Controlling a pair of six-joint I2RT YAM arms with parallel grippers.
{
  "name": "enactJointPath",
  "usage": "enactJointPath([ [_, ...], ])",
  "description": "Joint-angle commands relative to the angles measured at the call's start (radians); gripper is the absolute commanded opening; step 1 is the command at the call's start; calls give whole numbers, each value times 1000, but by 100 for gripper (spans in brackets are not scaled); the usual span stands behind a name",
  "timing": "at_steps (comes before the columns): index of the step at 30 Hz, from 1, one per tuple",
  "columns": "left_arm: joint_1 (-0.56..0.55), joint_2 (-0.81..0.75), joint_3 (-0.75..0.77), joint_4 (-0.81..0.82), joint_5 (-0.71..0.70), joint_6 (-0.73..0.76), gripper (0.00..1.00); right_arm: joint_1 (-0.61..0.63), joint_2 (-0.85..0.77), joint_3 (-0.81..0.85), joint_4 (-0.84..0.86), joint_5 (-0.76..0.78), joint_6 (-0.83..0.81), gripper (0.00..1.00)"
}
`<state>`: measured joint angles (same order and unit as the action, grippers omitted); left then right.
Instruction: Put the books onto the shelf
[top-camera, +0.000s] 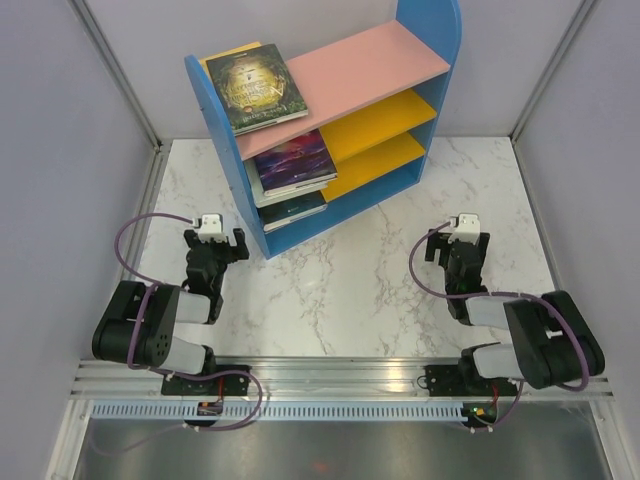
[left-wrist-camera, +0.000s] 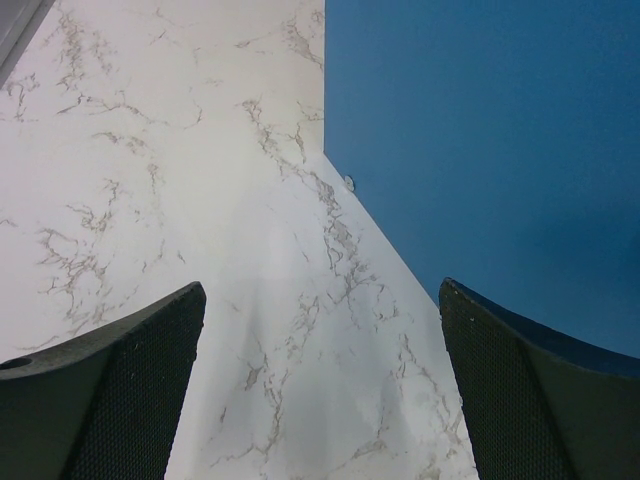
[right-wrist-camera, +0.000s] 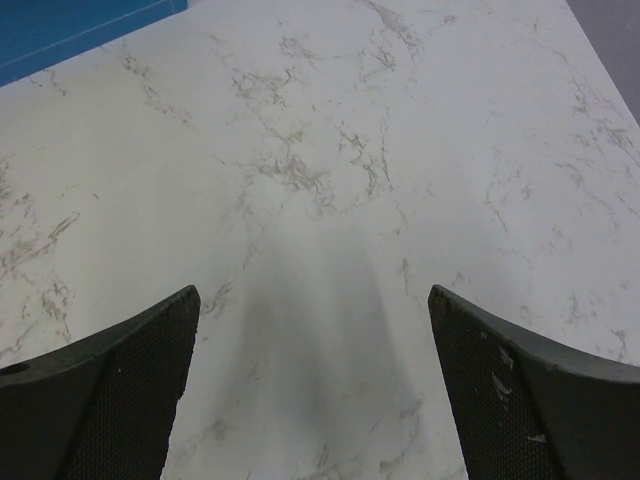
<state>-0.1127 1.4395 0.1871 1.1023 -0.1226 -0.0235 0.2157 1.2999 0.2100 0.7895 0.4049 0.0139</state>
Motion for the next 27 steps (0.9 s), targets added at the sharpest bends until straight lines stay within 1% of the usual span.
enactJointPath([
  [1, 5, -4, 15, 77, -26, 43, 100, -39, 105, 22, 293, -152, -35, 98],
  [2, 5, -4, 15, 76, -26, 43, 100, -70, 137, 13, 366, -207, -41, 98],
  [3, 5, -4, 15, 77, -25, 43, 100, -90, 195, 9, 393, -245, -40, 98],
  [5, 5, -2, 17, 76, -26, 42, 100, -127, 240, 17, 425, -259, 13, 98],
  [6, 5, -4, 15, 76, -26, 43, 100, -131, 230, 35, 377, -241, 23, 98],
  [8, 5, -4, 15, 76, -26, 43, 100, -136, 237, 34, 398, -247, 24, 98],
  [27, 5, -4, 17, 76, -25, 43, 100, -136, 236, 32, 399, -247, 20, 98],
])
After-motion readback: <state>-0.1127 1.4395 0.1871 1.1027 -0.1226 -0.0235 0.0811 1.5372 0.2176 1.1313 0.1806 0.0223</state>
